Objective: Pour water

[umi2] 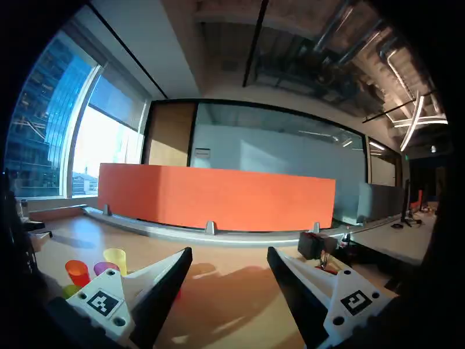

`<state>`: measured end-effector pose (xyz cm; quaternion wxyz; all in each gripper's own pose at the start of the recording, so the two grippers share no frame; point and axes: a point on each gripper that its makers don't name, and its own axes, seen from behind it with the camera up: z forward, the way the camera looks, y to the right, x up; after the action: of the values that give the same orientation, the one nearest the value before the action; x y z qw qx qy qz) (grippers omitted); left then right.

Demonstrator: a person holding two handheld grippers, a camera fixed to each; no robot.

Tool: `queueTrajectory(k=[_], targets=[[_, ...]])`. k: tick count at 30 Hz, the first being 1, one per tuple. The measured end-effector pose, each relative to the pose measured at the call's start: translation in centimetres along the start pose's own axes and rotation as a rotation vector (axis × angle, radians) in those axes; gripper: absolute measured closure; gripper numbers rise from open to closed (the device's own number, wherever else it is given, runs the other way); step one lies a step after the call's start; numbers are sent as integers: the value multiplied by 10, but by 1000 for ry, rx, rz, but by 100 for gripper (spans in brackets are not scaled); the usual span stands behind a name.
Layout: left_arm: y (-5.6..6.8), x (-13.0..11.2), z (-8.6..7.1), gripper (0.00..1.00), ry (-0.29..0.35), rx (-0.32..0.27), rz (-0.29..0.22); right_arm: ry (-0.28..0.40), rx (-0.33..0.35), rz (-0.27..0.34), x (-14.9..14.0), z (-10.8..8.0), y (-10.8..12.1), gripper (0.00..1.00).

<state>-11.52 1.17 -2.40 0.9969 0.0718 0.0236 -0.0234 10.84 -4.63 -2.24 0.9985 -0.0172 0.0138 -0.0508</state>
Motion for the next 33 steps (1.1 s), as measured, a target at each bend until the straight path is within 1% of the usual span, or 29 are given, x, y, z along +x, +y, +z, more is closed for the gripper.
queueTrajectory(k=[14, 24, 33], targets=[[2, 2, -1, 5, 9, -2, 2, 3, -4, 1, 2, -3, 0, 0], [-1, 1, -2, 5, 7, 5, 2, 3, -15, 4, -1, -3, 7, 0], [-1, 1, -1, 4, 7, 4, 3, 20, -9, 4, 1, -5, 9, 0]])
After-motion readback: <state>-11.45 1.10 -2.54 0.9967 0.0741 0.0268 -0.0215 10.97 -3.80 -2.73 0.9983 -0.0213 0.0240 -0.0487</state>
